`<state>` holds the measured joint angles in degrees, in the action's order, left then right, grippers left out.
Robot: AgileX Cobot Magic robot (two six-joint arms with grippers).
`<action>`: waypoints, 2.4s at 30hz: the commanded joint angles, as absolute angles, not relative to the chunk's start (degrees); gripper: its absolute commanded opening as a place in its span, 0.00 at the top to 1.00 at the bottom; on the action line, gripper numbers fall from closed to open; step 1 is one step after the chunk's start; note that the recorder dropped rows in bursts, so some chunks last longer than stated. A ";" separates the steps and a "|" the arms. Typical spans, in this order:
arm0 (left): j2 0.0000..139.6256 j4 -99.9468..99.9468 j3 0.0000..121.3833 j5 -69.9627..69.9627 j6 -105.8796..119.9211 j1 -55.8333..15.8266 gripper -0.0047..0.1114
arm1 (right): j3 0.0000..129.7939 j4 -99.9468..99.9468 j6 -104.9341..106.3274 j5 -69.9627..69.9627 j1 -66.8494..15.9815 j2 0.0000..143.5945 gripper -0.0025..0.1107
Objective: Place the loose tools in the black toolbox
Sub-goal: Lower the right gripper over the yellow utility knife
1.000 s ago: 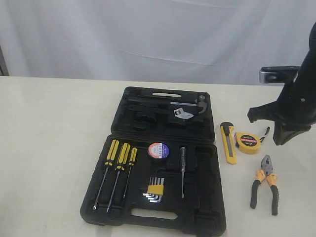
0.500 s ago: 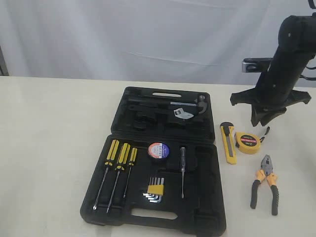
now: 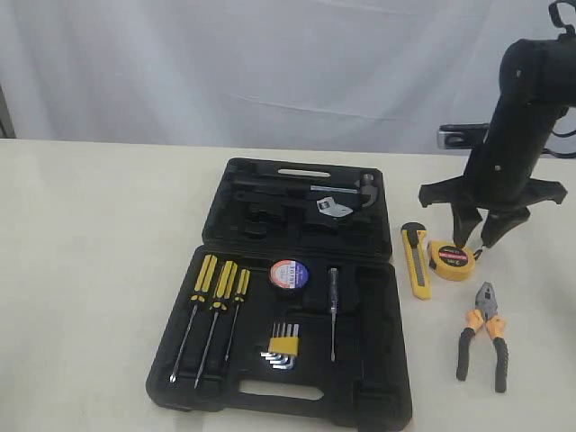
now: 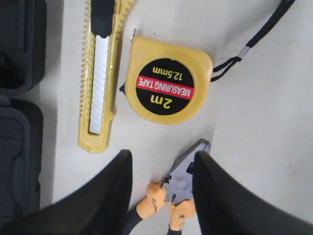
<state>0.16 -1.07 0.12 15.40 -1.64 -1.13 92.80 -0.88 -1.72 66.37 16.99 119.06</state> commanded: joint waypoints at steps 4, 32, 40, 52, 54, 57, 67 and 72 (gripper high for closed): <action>0.00 -1.21 0.00 15.45 -1.74 -1.25 0.96 | 93.18 -0.45 -4.12 67.28 17.04 118.20 0.63; 0.00 -1.21 0.00 15.45 -1.74 -1.25 0.96 | 94.56 0.00 -4.66 54.91 8.42 120.85 0.63; 0.00 -1.21 0.00 15.45 -1.74 -1.25 0.96 | 94.56 0.00 -5.12 57.30 8.53 120.85 0.63; 0.00 -1.21 0.00 15.45 -1.59 -1.25 0.96 | 94.42 -0.31 -8.08 57.81 8.53 121.63 0.63; 0.00 -1.21 0.00 15.45 -1.59 -1.25 0.96 | 94.42 -0.42 -8.08 58.43 8.53 122.44 0.63; 0.00 -1.21 0.00 15.45 -1.74 -1.25 0.96 | 94.42 -0.71 -8.75 58.17 8.53 123.51 0.63; 0.00 -1.21 0.00 15.45 -1.74 -1.25 0.96 | 94.42 -5.53 -11.41 57.65 8.53 124.16 0.63; 0.00 -1.21 0.00 15.45 -1.74 -1.25 0.96 | 94.42 -4.17 -11.41 57.05 10.02 124.29 0.63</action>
